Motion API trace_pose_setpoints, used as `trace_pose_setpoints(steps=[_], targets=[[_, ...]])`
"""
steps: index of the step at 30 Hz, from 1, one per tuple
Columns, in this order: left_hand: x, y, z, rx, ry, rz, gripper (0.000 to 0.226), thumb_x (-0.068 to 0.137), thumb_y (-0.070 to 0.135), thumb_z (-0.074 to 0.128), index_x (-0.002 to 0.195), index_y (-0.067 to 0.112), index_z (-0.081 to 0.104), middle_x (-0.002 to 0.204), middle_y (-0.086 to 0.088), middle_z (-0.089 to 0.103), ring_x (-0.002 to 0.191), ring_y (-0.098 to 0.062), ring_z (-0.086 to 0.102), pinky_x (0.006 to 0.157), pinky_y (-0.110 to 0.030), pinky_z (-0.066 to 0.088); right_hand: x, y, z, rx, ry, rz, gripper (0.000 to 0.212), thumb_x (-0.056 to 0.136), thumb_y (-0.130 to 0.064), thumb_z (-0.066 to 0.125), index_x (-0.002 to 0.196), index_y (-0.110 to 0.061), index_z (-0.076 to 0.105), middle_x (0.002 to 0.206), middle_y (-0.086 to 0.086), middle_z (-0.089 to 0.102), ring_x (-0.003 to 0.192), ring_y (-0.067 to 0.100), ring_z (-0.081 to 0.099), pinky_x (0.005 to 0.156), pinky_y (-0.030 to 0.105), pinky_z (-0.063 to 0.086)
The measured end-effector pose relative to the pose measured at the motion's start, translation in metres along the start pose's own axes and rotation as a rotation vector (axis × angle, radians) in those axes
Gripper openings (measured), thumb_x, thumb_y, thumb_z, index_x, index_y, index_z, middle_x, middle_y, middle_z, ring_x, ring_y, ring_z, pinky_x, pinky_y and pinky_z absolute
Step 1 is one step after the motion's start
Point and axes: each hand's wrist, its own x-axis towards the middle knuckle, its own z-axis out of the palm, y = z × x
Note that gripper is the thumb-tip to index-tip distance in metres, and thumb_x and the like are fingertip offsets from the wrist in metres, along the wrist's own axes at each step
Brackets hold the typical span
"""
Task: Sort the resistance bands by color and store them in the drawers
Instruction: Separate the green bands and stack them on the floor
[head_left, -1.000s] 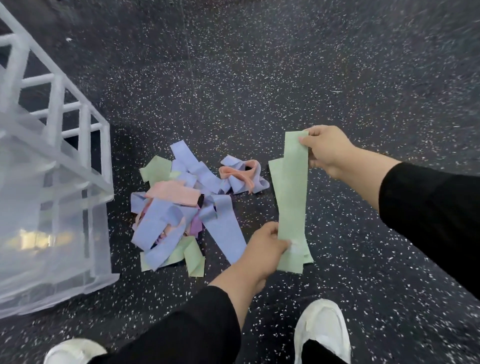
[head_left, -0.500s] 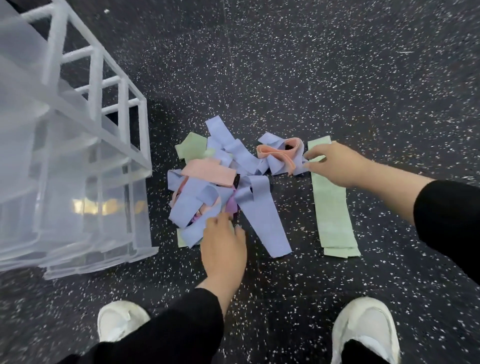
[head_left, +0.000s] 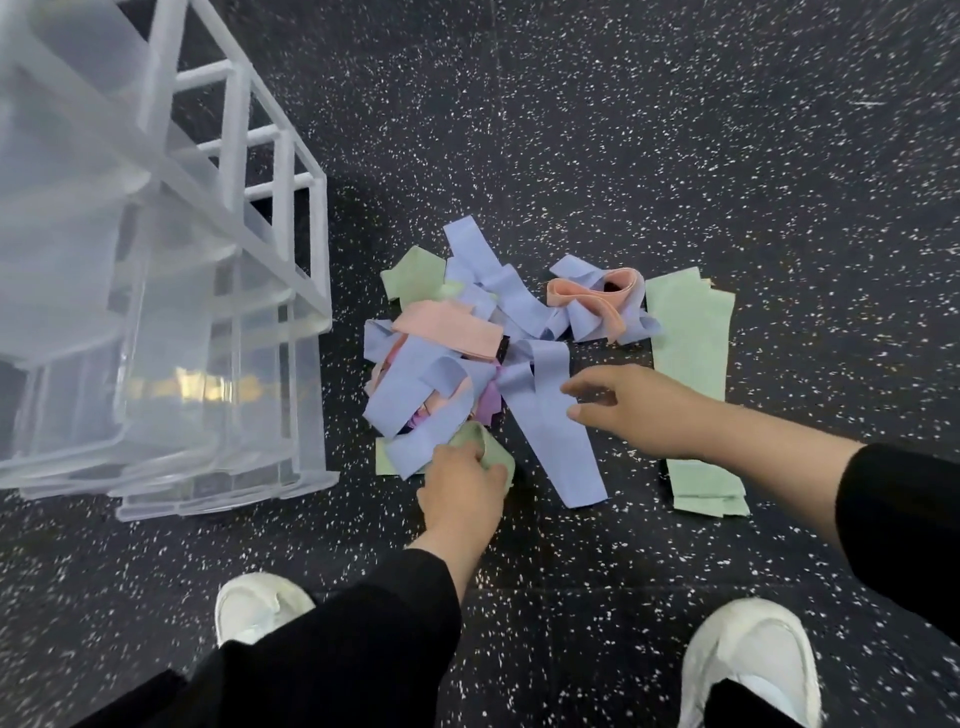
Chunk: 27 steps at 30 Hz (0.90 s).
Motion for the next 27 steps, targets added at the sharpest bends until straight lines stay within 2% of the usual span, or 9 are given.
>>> trace_pose_setpoints(steps=[3,7,10,14,16,19,22,24,27], targets=[[-0.012,0.029,-0.009,-0.335,0.083,0.147,0.024,0.083,0.014,0.059,0.067,0.016,0.041,0.071,0.005,0.043,0.065,-0.015,0.039,0.058,-0.030,0.032,-0.001,-0.001,0.003,0.109,0.066,-0.010,0.038,0.098,-0.034,0.064,0.134,-0.022,0.061,0.132,-0.011,0.064,0.113,0.009,0.061,0.093,0.023,0.045],[-0.018,0.072,-0.034,-0.662,0.122,0.211,0.013,0.091,0.012,0.057,0.086,0.000,0.053,0.076,-0.004,0.047,0.065,-0.012,0.037,0.056,-0.019,0.035,-0.003,-0.008,0.001,0.261,0.145,-0.065,0.036,0.099,-0.030,0.063,0.135,-0.027,0.059,0.123,-0.017,0.064,0.107,0.013,0.066,0.086,0.024,0.052],[-0.021,0.096,-0.056,-0.811,0.047,0.240,0.008,0.094,0.014,0.057,0.095,0.007,0.060,0.077,-0.004,0.055,0.065,-0.014,0.045,0.057,-0.025,0.040,-0.003,-0.012,-0.004,0.395,0.188,-0.107,0.036,0.102,-0.025,0.058,0.138,-0.026,0.058,0.123,-0.031,0.058,0.100,0.019,0.064,0.093,0.028,0.054],[-0.020,0.116,-0.077,-0.890,-0.089,0.227,0.011,0.094,0.023,0.061,0.085,0.017,0.066,0.075,0.003,0.061,0.070,-0.016,0.052,0.064,-0.034,0.044,-0.004,-0.010,-0.015,0.454,0.287,-0.226,0.050,0.100,-0.012,0.059,0.146,-0.031,0.051,0.153,-0.019,0.044,0.120,-0.005,0.055,0.095,0.020,0.048],[-0.019,0.124,-0.085,-0.907,-0.205,0.218,0.013,0.092,0.028,0.066,0.081,0.021,0.070,0.078,-0.005,0.068,0.074,-0.022,0.059,0.066,-0.037,0.048,-0.006,-0.011,-0.022,0.406,0.333,-0.267,0.049,0.098,-0.008,0.059,0.141,-0.032,0.057,0.152,-0.017,0.049,0.124,-0.005,0.052,0.093,0.019,0.046],[-0.021,0.134,-0.094,-1.005,-0.324,0.135,0.008,0.093,0.021,0.070,0.095,0.014,0.068,0.088,-0.017,0.072,0.074,-0.030,0.070,0.060,-0.034,0.056,-0.008,-0.013,-0.032,0.465,0.361,-0.260,0.032,0.103,-0.010,0.053,0.126,-0.025,0.071,0.141,-0.014,0.061,0.135,-0.001,0.050,0.112,0.032,0.043],[-0.019,0.139,-0.102,-1.163,-0.322,0.068,0.025,0.096,0.007,0.064,0.117,0.014,0.053,0.075,-0.010,0.069,0.054,-0.021,0.064,0.053,-0.028,0.054,-0.010,-0.015,-0.037,0.520,0.464,-0.159,0.031,0.104,-0.011,0.052,0.107,-0.032,0.075,0.101,-0.022,0.073,0.090,-0.003,0.062,0.081,0.022,0.049],[-0.019,0.139,-0.108,-1.222,-0.365,0.094,0.024,0.098,0.003,0.059,0.118,0.015,0.054,0.077,-0.012,0.069,0.058,-0.023,0.064,0.057,-0.030,0.057,-0.010,-0.013,-0.036,0.520,0.525,-0.107,0.026,0.103,-0.015,0.054,0.096,-0.029,0.075,0.080,-0.001,0.069,0.070,0.011,0.050,0.067,0.031,0.040],[-0.017,0.139,-0.109,-1.109,-0.305,0.207,0.020,0.096,0.003,0.056,0.102,0.020,0.064,0.093,-0.005,0.076,0.071,-0.022,0.068,0.073,-0.036,0.059,-0.012,-0.012,-0.036,0.599,0.530,-0.073,0.026,0.102,-0.031,0.057,0.094,-0.010,0.070,0.085,0.032,0.060,0.071,0.018,0.044,0.069,0.036,0.036]])
